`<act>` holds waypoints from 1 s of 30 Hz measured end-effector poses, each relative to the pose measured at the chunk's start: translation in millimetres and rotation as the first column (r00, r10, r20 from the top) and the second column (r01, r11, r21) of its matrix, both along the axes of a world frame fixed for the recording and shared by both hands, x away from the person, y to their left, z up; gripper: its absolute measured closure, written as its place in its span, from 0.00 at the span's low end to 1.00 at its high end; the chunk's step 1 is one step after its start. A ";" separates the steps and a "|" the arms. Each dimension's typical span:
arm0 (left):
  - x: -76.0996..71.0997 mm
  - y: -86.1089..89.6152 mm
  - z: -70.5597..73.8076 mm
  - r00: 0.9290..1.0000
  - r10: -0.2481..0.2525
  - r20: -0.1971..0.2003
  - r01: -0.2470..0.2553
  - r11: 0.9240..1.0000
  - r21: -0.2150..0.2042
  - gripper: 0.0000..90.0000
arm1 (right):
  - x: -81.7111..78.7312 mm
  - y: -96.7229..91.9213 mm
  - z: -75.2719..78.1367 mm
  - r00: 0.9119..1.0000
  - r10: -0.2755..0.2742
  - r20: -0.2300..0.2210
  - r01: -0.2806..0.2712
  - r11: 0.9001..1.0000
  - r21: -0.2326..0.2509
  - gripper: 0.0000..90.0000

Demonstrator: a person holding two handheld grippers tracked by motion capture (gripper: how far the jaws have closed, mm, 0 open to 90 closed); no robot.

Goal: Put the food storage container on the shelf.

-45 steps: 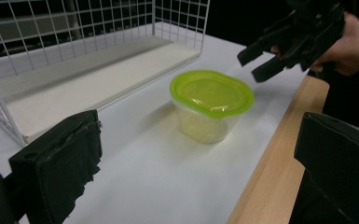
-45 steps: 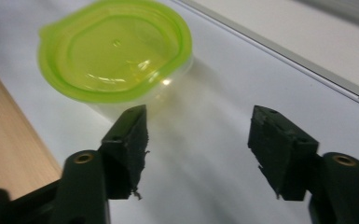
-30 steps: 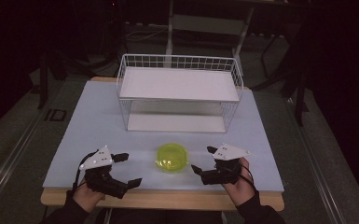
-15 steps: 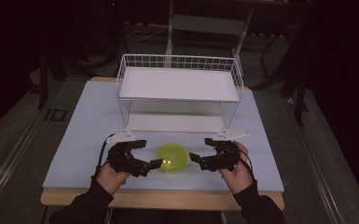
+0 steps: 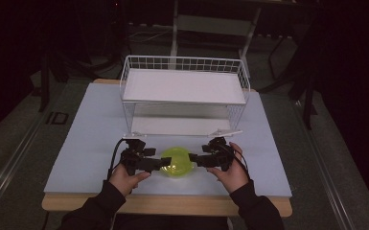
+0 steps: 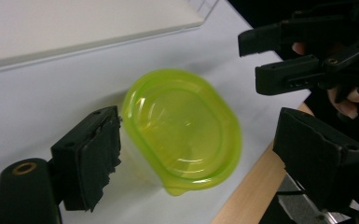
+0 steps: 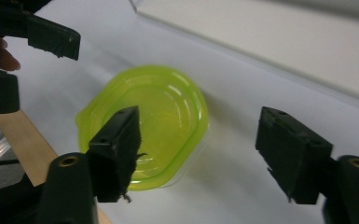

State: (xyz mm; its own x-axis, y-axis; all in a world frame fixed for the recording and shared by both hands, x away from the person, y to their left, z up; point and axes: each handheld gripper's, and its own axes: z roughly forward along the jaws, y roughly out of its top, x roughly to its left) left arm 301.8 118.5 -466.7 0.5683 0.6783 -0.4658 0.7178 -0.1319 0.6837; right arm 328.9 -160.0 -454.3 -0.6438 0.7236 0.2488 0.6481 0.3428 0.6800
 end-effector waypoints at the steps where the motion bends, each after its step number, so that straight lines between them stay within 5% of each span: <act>1: 1.0 0.1 -2.2 1.000 0.009 -0.016 -0.009 1.000 0.003 0.24 | 1.7 0.4 -2.7 1.000 -0.015 -0.027 0.015 1.000 -0.005 0.39; 10: 8.4 0.7 -25.5 0.989 0.061 -0.132 -0.057 0.998 0.039 0.41 | 10.5 3.1 -22.3 0.986 -0.081 -0.147 0.082 0.997 0.001 0.47; 17: 8.7 1.0 -33.7 0.982 0.038 -0.187 -0.034 0.999 0.026 0.61 | 9.5 9.4 -30.4 0.981 -0.069 -0.183 0.066 0.998 -0.021 0.56; 20: 7.5 -1.2 -31.7 0.982 0.011 -0.187 -0.007 1.000 0.021 0.72 | 7.8 10.7 -28.0 0.980 -0.050 -0.192 0.048 0.999 -0.013 0.70; 26: 1.0 -6.2 -26.9 0.977 0.005 -0.212 0.008 0.998 0.063 0.77 | 1.5 13.9 -22.9 0.981 -0.049 -0.189 0.048 0.999 -0.009 0.81; 30: -3.3 -6.1 -24.2 0.974 0.030 -0.223 -0.018 0.998 0.056 0.82 | -2.4 14.2 -20.5 0.978 -0.079 -0.191 0.080 0.997 -0.004 0.84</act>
